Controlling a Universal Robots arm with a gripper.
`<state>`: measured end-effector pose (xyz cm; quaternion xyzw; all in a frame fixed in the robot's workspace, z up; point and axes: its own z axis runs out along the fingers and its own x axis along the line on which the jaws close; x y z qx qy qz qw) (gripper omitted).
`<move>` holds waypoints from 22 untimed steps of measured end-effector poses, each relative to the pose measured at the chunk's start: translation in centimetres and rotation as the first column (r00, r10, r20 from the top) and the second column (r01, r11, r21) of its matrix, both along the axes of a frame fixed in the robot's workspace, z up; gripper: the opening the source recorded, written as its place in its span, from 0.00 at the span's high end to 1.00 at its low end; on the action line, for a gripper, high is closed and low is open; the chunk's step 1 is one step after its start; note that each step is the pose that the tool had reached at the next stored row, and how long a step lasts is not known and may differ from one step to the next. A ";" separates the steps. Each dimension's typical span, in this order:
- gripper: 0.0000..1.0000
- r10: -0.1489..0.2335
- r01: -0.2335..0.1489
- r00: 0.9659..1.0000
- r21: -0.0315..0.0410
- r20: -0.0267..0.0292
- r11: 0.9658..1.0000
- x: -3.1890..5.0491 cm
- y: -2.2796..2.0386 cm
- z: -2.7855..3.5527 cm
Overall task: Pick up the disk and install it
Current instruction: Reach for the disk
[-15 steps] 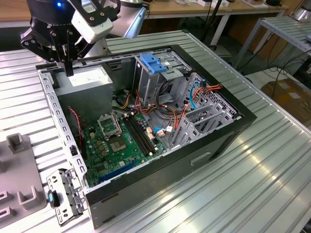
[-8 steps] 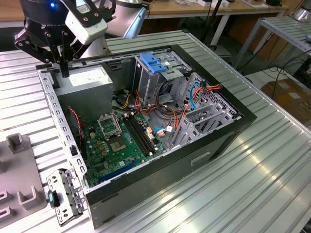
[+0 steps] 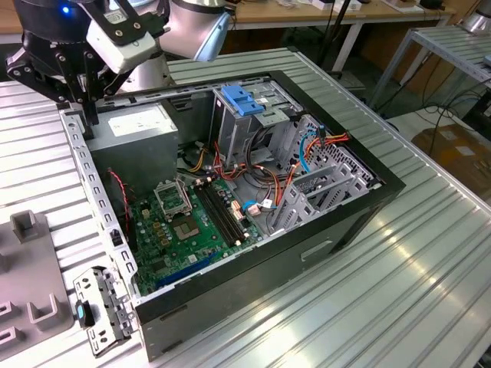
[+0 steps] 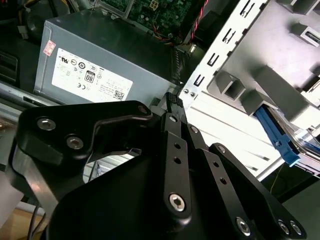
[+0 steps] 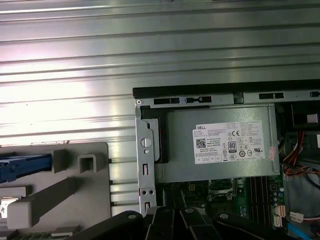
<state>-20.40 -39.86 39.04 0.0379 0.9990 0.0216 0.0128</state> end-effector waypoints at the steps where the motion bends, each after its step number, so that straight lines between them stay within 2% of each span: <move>1: 0.89 0.000 0.000 1.000 0.000 0.000 1.000 0.00 0.00 0.00; 6: 0.89 0.000 0.000 1.000 0.000 0.000 1.000 -0.22 0.01 -0.01; 10: 0.89 0.000 0.000 1.000 0.000 -0.003 1.000 -1.06 0.09 -0.02; 15: 0.89 0.000 0.000 1.000 0.000 -0.011 1.000 -3.29 0.10 -0.08; 19: 0.89 0.000 0.000 1.000 0.000 -0.023 1.000 -4.62 0.10 -0.23; 22: 0.89 0.000 0.000 1.000 0.000 -0.026 1.000 -5.64 0.14 -0.32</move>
